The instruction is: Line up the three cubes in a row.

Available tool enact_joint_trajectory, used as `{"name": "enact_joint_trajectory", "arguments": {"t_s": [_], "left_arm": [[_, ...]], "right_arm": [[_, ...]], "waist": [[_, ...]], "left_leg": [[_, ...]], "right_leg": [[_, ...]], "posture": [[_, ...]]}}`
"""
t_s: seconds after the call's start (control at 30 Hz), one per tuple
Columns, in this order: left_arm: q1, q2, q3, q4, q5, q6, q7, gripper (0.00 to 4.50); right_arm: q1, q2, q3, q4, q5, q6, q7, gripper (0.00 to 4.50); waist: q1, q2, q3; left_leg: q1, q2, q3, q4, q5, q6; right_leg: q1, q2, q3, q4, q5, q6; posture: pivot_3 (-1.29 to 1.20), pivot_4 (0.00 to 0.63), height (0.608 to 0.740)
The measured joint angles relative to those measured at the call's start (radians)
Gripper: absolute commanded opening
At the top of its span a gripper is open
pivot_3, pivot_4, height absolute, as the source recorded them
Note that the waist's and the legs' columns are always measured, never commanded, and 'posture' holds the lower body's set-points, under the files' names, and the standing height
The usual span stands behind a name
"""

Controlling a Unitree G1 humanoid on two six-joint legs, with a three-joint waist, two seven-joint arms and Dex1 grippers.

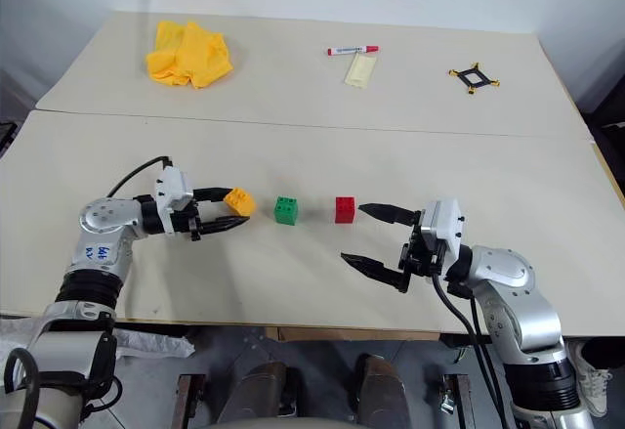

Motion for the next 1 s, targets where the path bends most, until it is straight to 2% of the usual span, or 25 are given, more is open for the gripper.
{"name": "enact_joint_trajectory", "arguments": {"t_s": [0.07, 0.23, 0.4, 0.5, 0.6, 0.77, 0.87, 1.0], "left_arm": [[0.0, -0.011, -0.001, 0.002, 0.0, -0.004, -0.001, 4.48], [0.025, -0.016, 0.013, -0.049, 0.0, 0.069, 0.109, 4.48], [0.15, -0.036, 0.05, -0.259, -0.036, 0.223, 0.235, 4.48], [0.193, -0.039, 0.051, -0.338, -0.054, 0.285, 0.263, 3.9], [0.203, -0.039, 0.05, -0.355, -0.066, 0.297, 0.251, 2.97], [0.109, -0.027, 0.022, -0.244, -0.052, 0.217, 0.16, 1.49], [0.021, -0.023, 0.017, -0.129, -0.05, 0.153, 0.09, 1.46], [-0.118, 0.026, -0.01, 0.115, -0.013, -0.049, -0.095, 1.46]], "right_arm": [[0.005, 0.0, 0.0, -0.006, 0.0, 0.001, -0.004, 4.5], [0.028, 0.0, -0.001, -0.035, 0.002, 0.001, -0.013, 4.5], [0.04, 0.0, -0.008, -0.039, 0.005, 0.001, -0.027, 4.5], [0.041, 0.0, -0.008, -0.039, 0.006, 0.001, -0.03, 4.5], [0.04, 0.0, -0.007, -0.039, 0.015, 0.001, -0.019, 4.5], [0.019, -0.02, -0.006, -0.034, 0.024, 0.003, 0.011, 4.5], [0.017, -0.027, -0.008, -0.031, 0.029, 0.009, 0.025, 4.5], [0.02, -0.042, -0.017, -0.031, 0.03, 0.013, 0.038, 4.5]], "waist": [[0.0, 0.0, 0.0], [0.001, 0.0, 0.0], [-0.001, 0.0, 0.0], [0.001, 0.0, 0.0], [0.003, 0.0, 0.0], [0.012, 0.0, 0.0], [0.011, 0.0, 0.0], [0.008, 0.0, 0.0]], "left_leg": [[0.0, 0.0, 0.0, 0.0, 0.0, 0.0], [0.0, 0.0, -0.001, 0.0, 0.0, 0.0], [0.0, 0.001, -0.001, 0.0, 0.0, 0.0], [0.001, 0.001, -0.001, 0.001, 0.0, 0.0], [0.001, 0.001, -0.001, 0.001, 0.0, 0.0], [0.0, 0.0, -0.001, 0.002, 0.0, 0.0], [0.0, 0.0, 0.0, 0.002, 0.0, 0.0], [-0.001, -0.004, 0.001, 0.001, 0.0, 0.0]], "right_leg": [[0.0, 0.0, 0.0, 0.0, 0.0, 0.0], [0.0, 0.0, 0.0, 0.0, 0.0, 0.0], [0.0, -0.001, 0.001, 0.001, 0.0, 0.0], [0.001, -0.001, 0.001, 0.0, 0.0, 0.0], [0.001, 0.0, 0.001, 0.0, 0.0, 0.0], [0.001, 0.0, 0.001, 0.0, 0.0, 0.0], [0.001, 0.0, 0.0, 0.0, 0.0, 0.0], [0.0, 0.001, 0.0, -0.001, 0.0, 0.0]], "posture": [[0.0, 0.15, 0.74], [0.0, 0.15, 0.74], [0.0, 0.15, 0.74], [0.0, 0.15, 0.74], [0.0, 0.15, 0.74], [0.0, 0.15, 0.74], [0.0, 0.15, 0.74], [0.0, 0.15, 0.74]]}}
